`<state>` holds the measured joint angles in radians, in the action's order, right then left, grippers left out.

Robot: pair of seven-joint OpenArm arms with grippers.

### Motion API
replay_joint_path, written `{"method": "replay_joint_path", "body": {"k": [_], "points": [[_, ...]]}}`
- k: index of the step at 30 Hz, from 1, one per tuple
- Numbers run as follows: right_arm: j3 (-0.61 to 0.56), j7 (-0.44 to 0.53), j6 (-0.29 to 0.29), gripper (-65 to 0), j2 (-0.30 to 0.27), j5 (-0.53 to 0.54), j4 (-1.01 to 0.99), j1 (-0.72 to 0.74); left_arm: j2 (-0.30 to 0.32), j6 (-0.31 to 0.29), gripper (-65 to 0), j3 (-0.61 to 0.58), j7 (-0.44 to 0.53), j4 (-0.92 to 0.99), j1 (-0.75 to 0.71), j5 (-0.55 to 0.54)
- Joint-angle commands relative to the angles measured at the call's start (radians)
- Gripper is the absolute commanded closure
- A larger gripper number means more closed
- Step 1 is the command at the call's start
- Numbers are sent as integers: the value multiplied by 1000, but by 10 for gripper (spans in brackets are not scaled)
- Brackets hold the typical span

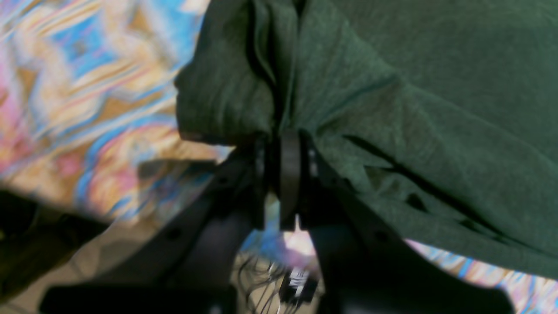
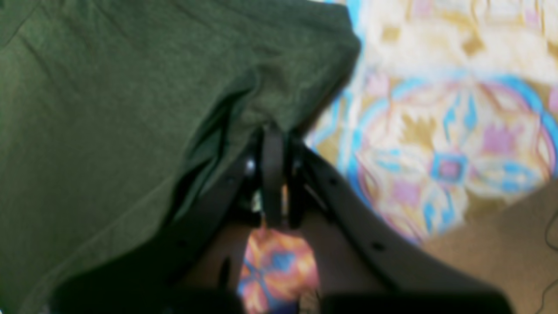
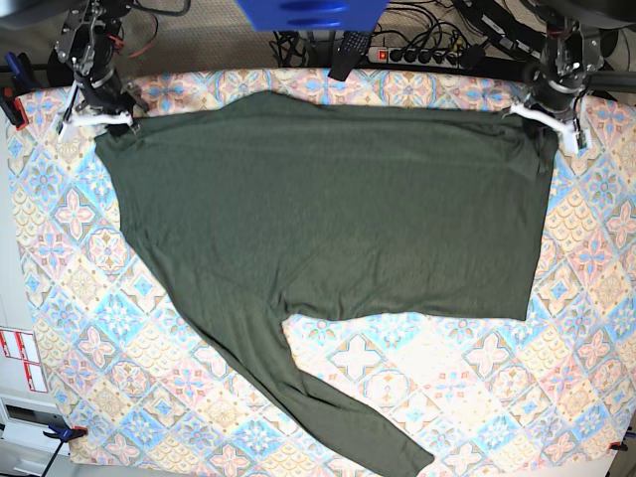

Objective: Fold the T-shirt properly
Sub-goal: 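Pull the shirt back toward the robot with both grippers, then reach both grippers to the shirt's side edges and grasp them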

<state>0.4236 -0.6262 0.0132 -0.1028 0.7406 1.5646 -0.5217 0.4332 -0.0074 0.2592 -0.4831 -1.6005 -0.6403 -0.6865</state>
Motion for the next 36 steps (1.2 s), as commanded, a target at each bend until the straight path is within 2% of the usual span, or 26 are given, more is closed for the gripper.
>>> {"method": "replay_joint_path", "body": {"k": [1,13,18,21,26,36], "points": [[10,36,-8,0,-18,-5,18,-12,19,14,0,13,21,-25,-33,9],[10,38,-8,-16,-13,-8,18,-22,16,14,-7,12,8,-25,-51,4],[47,36,-9,-109,-10,-6,18,-24,14,14,-81,12,-78,-73,-45,3],[94,-10,-9,-148,7,-6,18,-18,13,14,-137,12,-95,-111,-48,3],[186,-90,-9,-157,12,-6,18,-16,13,14,-221,13,-110,-122,-49,3],[226,-97,-9,-157,12,-10,87,-16,19,14,-365,15,-127,-143,-51,1]]}}
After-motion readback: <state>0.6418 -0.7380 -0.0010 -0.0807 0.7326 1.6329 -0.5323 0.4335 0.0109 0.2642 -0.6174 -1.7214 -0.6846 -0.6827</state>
